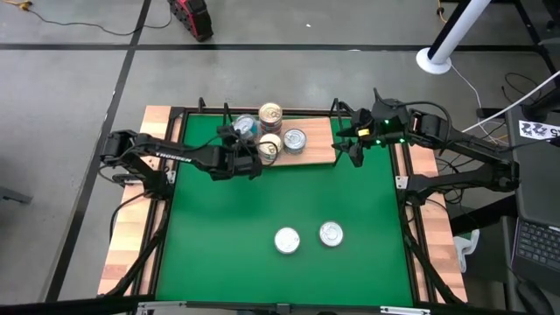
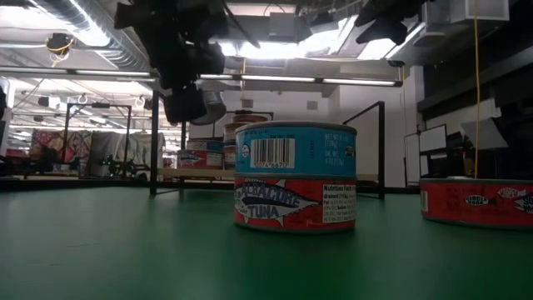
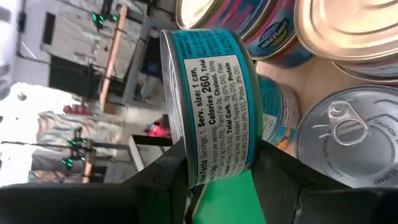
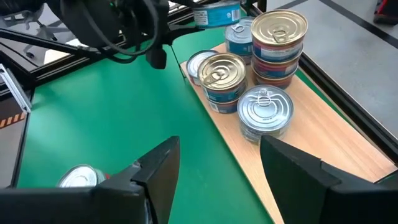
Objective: Stack canned seafood by type on shelf
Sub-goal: Stack the yellow-blue tuna can on top of the yellow-blue tuna can on the shelf
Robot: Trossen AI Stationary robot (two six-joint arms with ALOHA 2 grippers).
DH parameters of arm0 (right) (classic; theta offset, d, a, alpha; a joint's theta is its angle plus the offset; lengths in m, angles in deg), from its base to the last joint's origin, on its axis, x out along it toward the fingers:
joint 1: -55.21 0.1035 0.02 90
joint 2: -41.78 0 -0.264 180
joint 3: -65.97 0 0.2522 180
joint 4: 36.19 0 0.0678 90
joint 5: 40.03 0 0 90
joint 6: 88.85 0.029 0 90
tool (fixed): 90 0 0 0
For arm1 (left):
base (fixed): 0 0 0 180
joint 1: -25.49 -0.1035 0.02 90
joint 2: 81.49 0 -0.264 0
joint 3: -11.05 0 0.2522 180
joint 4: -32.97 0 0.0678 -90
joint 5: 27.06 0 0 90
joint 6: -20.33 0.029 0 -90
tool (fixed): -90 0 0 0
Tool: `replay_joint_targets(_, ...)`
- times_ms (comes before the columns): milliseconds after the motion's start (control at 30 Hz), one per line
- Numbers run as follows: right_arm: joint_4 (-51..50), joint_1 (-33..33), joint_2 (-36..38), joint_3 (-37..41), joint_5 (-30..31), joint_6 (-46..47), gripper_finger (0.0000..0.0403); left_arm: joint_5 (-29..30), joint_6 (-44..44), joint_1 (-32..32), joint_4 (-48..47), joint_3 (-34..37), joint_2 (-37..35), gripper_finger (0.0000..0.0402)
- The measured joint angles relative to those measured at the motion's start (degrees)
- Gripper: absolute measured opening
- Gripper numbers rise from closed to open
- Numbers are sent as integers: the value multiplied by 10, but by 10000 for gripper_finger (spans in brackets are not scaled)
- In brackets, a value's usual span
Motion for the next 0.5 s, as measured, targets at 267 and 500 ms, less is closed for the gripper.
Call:
replay_joint_targets(267,10,0,0,0,0,0,222,-71,-10,-59,2,0,2,140)
replay_joint_targets(500,10,0,0,0,0,-4,222,-78,9,-97,36,0,2,140)
